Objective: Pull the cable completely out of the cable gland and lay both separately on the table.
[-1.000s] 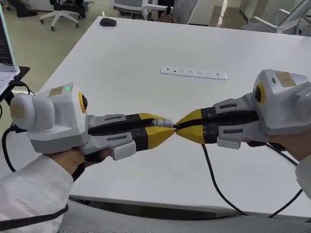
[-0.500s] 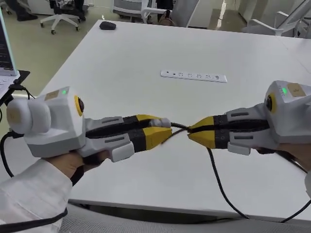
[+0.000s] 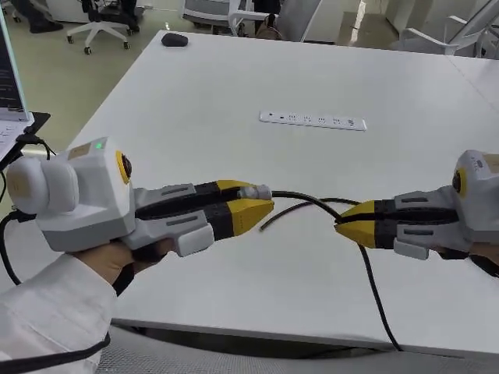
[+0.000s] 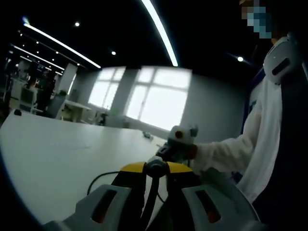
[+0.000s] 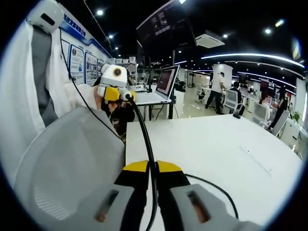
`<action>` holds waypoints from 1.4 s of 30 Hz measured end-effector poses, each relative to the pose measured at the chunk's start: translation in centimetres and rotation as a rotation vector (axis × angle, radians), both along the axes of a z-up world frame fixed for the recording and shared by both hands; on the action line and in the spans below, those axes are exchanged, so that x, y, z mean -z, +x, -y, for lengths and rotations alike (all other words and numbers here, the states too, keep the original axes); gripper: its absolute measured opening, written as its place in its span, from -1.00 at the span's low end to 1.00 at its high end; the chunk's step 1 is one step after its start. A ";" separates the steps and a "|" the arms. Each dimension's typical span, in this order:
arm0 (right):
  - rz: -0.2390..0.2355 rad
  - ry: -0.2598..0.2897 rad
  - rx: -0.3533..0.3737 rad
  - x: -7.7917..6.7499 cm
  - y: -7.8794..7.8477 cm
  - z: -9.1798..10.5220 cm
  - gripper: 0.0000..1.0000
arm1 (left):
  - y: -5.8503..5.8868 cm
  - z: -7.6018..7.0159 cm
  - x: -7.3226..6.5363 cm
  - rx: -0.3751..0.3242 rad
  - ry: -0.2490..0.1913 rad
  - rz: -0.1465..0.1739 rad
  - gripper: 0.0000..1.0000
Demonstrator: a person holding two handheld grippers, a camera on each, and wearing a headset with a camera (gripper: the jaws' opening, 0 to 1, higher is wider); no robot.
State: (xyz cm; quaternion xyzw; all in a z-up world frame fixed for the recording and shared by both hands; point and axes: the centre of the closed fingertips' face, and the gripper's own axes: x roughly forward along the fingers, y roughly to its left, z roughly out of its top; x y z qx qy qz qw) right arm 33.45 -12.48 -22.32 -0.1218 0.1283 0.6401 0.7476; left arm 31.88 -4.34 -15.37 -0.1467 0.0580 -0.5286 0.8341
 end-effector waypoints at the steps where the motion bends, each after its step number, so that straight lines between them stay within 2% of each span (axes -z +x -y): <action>1: 0.000 -0.001 0.000 0.0 0.0 0.0 -0.93 | -0.1 0.1 0.0 0.004 0.003 0.003 -0.67; 16: -0.025 -0.033 -0.005 0.4 0.2 -0.3 -0.91 | 0.2 -0.1 0.5 -0.015 0.024 -0.007 -0.67; 19: -0.013 -0.036 -0.008 -0.1 0.2 -0.3 -0.87 | 0.3 -0.2 0.5 -0.020 0.023 -0.007 -0.67; 23: 0.011 0.009 -0.010 -2.1 0.4 -0.9 -0.69 | 0.4 -0.3 0.6 -0.026 0.024 -0.014 -0.67; 25: 0.032 0.022 -0.029 -3.1 0.2 -1.5 -0.67 | 0.3 -0.2 0.7 -0.021 0.027 -0.013 -0.67; 30: 0.068 0.029 -0.099 -4.6 -1.0 -3.4 -0.53 | 0.2 -0.1 0.8 -0.012 0.033 -0.015 -0.67; 38: 0.125 0.030 -0.182 -5.7 -2.3 -6.1 -0.55 | 0.0 0.1 1.0 -0.001 0.041 -0.015 -0.67; 41: 0.142 0.021 -0.202 -5.8 -2.4 -6.8 -0.62 | -0.1 0.3 1.1 0.008 0.045 -0.017 -0.67; 42: 0.156 0.002 -0.211 -5.6 -2.4 -7.0 -0.68 | -0.2 0.3 1.1 0.010 0.048 -0.017 -0.67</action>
